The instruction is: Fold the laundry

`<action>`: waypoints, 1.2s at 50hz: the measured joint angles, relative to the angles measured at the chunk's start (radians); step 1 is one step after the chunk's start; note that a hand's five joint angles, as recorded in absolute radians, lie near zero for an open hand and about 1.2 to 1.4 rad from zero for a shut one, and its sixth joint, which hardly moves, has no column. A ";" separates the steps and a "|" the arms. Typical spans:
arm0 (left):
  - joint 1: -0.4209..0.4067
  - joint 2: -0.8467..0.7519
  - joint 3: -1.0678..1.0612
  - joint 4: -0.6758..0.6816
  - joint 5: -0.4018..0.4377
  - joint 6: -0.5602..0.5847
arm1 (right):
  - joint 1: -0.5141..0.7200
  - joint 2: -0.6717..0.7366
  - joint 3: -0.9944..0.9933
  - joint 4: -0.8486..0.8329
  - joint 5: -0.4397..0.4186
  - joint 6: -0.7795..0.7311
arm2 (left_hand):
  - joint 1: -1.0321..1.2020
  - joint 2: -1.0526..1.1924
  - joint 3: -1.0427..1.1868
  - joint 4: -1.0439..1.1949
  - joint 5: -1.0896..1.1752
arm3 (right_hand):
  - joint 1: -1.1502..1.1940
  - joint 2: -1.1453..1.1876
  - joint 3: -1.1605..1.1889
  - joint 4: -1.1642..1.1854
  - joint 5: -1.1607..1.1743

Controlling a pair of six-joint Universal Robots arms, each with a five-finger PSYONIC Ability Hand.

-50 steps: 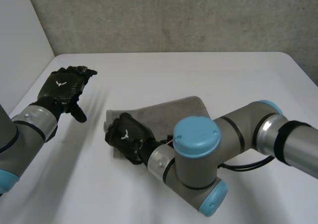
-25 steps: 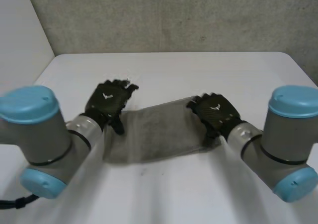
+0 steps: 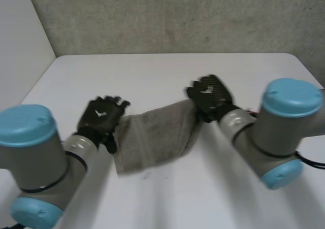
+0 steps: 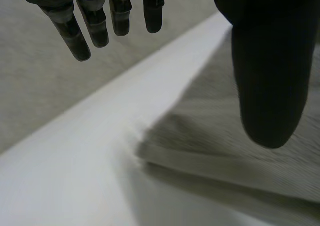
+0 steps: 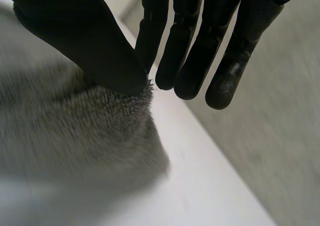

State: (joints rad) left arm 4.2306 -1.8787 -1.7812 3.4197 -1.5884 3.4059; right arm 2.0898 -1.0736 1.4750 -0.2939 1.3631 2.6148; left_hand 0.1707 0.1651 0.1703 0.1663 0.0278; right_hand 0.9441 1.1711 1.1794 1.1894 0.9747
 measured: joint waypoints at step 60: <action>0.089 0.135 -0.010 -0.004 0.123 -0.088 | 0.154 0.362 -0.504 0.344 -0.018 0.586 | 0.000 0.000 0.000 0.000 0.000 | -0.511 -0.673 -0.670 -0.681 -0.658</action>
State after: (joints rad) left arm 4.3196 -1.7436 -1.7912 3.4161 -1.4650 3.3179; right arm 2.2435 -0.7112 0.9715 0.0504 1.3449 3.2008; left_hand 0.1707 0.1646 0.1703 0.1663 0.0278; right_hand 0.4326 0.4985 0.5091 0.5085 0.3163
